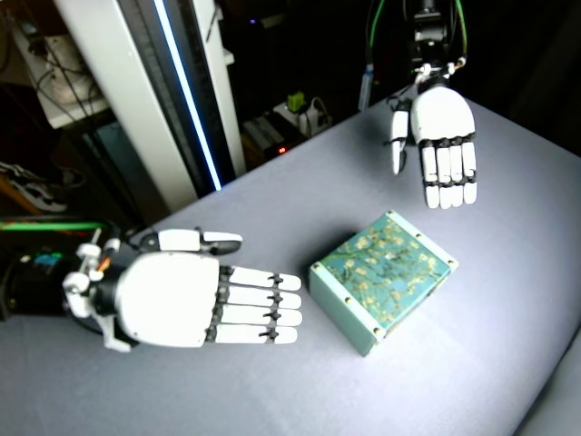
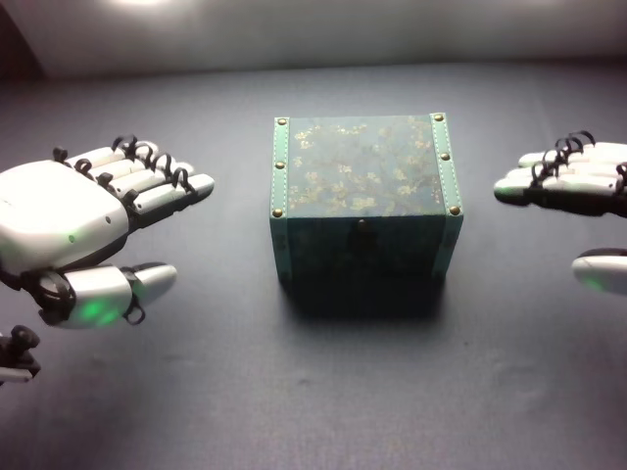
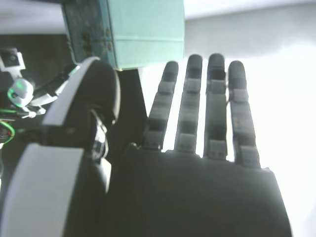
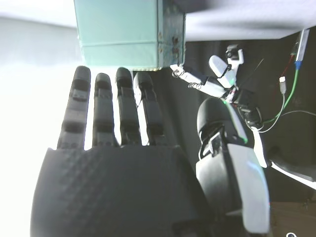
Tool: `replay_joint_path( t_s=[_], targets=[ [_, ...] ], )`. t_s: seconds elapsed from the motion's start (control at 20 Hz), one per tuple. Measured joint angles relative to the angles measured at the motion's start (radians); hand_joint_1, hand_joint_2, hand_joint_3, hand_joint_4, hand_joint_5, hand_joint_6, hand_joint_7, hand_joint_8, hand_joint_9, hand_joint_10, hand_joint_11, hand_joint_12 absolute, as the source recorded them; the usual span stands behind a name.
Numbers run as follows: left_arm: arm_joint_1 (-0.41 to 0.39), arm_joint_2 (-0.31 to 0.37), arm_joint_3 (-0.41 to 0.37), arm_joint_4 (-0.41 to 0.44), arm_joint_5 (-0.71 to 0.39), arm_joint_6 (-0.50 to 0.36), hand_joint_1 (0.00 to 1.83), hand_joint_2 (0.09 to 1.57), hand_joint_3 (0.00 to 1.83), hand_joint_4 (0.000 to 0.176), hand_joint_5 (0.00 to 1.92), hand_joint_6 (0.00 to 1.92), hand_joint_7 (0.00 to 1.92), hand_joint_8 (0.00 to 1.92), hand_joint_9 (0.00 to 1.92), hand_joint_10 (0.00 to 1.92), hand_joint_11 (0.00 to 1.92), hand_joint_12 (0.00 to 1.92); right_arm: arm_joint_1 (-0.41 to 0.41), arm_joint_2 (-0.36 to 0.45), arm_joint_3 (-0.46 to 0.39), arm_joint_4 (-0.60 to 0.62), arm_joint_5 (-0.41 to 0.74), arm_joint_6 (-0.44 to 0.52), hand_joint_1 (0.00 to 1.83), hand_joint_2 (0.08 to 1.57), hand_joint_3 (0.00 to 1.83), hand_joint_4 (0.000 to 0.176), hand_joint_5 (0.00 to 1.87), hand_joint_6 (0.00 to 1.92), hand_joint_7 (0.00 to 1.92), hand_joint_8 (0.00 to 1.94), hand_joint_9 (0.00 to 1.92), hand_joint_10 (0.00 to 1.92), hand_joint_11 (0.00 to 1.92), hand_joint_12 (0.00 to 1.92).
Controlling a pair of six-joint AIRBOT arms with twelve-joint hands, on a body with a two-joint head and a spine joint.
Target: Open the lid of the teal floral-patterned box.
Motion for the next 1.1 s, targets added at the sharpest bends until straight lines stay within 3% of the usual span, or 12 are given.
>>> replay_joint_path(
  t_s=[0.3,0.4,0.45,0.55,0.65,0.7,0.75,0.8,1.1],
  targets=[
    [-0.035,-0.025,0.018,0.033,0.03,0.0,0.0,1.55,0.0,0.0,0.03,0.0,0.05,0.0,0.09,0.01,0.11,0.09,0.025,-0.019,0.015,-0.037,-0.023,0.015,0.33,1.46,0.0,0.0,0.08,0.0,0.07,0.0,0.03,0.0,0.0,0.24],
    [-0.05,-0.047,0.032,0.055,0.064,0.0,0.11,1.55,0.0,0.0,0.02,0.0,0.09,0.0,0.15,0.0,0.12,0.25,0.026,-0.027,0.025,-0.044,-0.028,0.022,0.3,1.46,0.0,0.0,0.08,0.0,0.08,0.0,0.04,0.0,0.0,0.25],
    [-0.057,-0.055,0.038,0.058,0.082,-0.002,0.02,1.53,0.0,0.0,0.03,0.0,0.12,0.01,0.18,0.01,0.08,0.28,0.026,-0.029,0.026,-0.049,-0.037,0.023,0.28,1.46,0.0,0.0,0.08,0.0,0.07,0.0,0.04,0.0,0.0,0.25],
    [-0.074,-0.077,0.06,0.071,0.132,-0.002,0.0,1.53,0.0,0.0,0.01,0.0,0.16,0.01,0.22,0.01,0.0,0.21,0.026,-0.031,0.032,-0.065,-0.048,0.032,0.29,1.46,0.0,0.0,0.09,0.0,0.07,0.0,0.03,0.0,0.0,0.25],
    [-0.085,-0.091,0.068,0.092,0.155,-0.008,0.0,1.51,0.0,0.0,0.0,0.0,0.06,0.0,0.14,0.0,0.0,0.07,0.029,-0.04,0.041,-0.068,-0.068,0.035,0.23,1.47,0.01,0.0,0.07,0.01,0.06,0.01,0.02,0.01,0.0,0.19],
    [-0.093,-0.097,0.068,0.111,0.174,-0.01,0.0,1.49,0.0,0.031,0.0,0.0,0.01,0.0,0.08,0.0,0.0,0.04,0.029,-0.044,0.043,-0.069,-0.071,0.035,0.23,1.47,0.0,0.0,0.08,0.01,0.06,0.01,0.03,0.01,0.01,0.19],
    [-0.098,-0.102,0.068,0.115,0.183,-0.012,0.0,1.5,0.0,0.026,0.0,0.0,0.0,0.0,0.08,0.0,0.02,0.03,0.035,-0.051,0.047,-0.08,-0.076,0.041,0.21,1.48,0.0,0.0,0.08,0.0,0.06,0.0,0.02,0.01,0.02,0.2],
    [-0.098,-0.105,0.069,0.119,0.185,-0.014,0.0,1.49,0.0,0.0,0.0,0.0,0.0,0.0,0.05,0.0,0.0,0.01,0.039,-0.06,0.05,-0.085,-0.078,0.046,0.15,1.48,0.01,0.0,0.07,0.0,0.06,0.0,0.01,0.0,0.01,0.2],
    [-0.13,-0.123,0.077,0.164,0.196,-0.028,0.0,1.51,0.0,0.0,0.01,0.0,0.03,0.01,0.08,0.01,0.05,0.02,0.069,-0.086,0.063,-0.138,-0.096,0.066,0.01,1.48,0.0,0.0,0.05,0.0,0.04,0.0,0.0,0.0,0.02,0.22]
  ],
)
